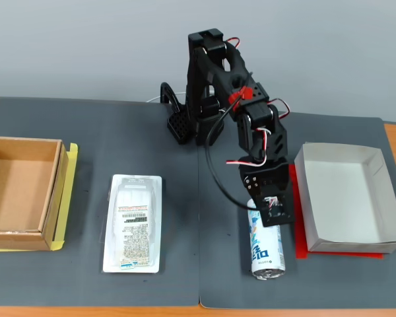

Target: Pick the can and put it in the brown box

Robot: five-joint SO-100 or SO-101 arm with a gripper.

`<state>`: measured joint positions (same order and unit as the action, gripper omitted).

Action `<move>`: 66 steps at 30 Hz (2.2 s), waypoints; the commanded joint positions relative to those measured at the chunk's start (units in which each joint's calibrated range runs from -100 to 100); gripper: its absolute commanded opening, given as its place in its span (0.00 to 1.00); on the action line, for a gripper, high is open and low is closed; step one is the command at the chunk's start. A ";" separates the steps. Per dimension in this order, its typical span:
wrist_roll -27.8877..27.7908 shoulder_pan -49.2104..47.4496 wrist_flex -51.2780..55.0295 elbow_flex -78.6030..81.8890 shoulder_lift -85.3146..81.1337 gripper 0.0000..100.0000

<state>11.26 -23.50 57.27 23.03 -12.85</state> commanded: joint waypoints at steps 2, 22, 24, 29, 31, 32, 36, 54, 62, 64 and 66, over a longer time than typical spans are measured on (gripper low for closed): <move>0.15 -0.54 0.06 -6.29 2.81 0.01; 0.15 -4.52 -0.72 -7.28 8.32 0.31; 0.15 -4.69 -0.81 -7.73 9.50 0.32; 0.21 -4.85 -0.81 -10.81 12.21 0.32; 0.21 -4.85 -0.81 -11.90 13.15 0.32; 0.21 -4.85 -0.81 -12.35 13.65 0.32; 0.21 -5.34 -0.81 -13.80 15.60 0.32; 1.51 -4.85 -0.72 -18.41 25.26 0.32; 1.61 -3.71 -2.02 -18.50 28.82 0.32; 1.56 -3.14 -3.75 -18.50 29.66 0.32; 1.46 -2.82 -5.05 -18.50 30.43 0.32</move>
<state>12.72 -27.12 53.98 7.71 17.58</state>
